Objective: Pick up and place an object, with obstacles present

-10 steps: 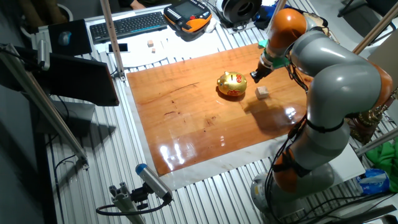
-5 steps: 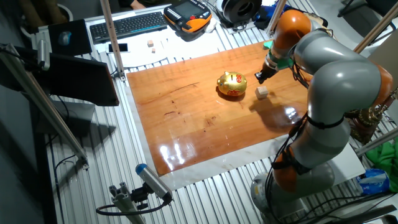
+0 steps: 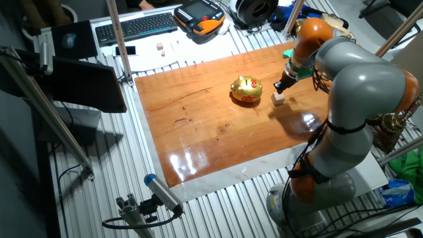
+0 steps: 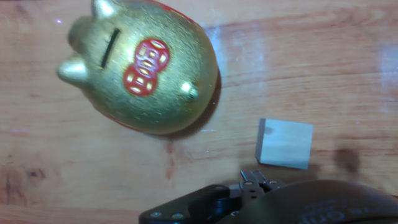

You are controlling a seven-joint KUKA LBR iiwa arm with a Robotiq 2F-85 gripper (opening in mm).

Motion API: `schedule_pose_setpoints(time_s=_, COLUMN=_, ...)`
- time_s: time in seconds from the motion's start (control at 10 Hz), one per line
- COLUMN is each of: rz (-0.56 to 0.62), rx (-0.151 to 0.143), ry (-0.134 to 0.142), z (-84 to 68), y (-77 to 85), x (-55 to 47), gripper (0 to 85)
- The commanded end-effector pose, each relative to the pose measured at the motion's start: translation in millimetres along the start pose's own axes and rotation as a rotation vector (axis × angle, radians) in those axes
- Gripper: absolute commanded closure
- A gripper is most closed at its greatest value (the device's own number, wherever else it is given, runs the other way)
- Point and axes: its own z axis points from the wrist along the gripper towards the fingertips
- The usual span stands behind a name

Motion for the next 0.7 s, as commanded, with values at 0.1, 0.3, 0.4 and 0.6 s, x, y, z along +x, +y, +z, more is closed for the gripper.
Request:
schedule_pose_setpoints(time_s=0.1, rz=-0.007, rx=-0.002, ry=-0.028, z=3.3, y=-8.4, x=-1.4, gripper=85.0)
schedule_pose_setpoints(time_s=0.3, rz=-0.002, rx=0.029, ry=-0.045, z=4.5, y=-11.2, x=-2.5, gripper=85.0)
schedule_pose_setpoints(time_s=0.4, rz=0.006, rx=0.031, ry=-0.042, z=6.0, y=-12.0, x=-0.3, gripper=85.0)
schedule_pose_setpoints(time_s=0.6, rz=0.039, rx=0.038, ry=-0.034, z=15.9, y=-14.7, x=4.9, gripper=85.0)
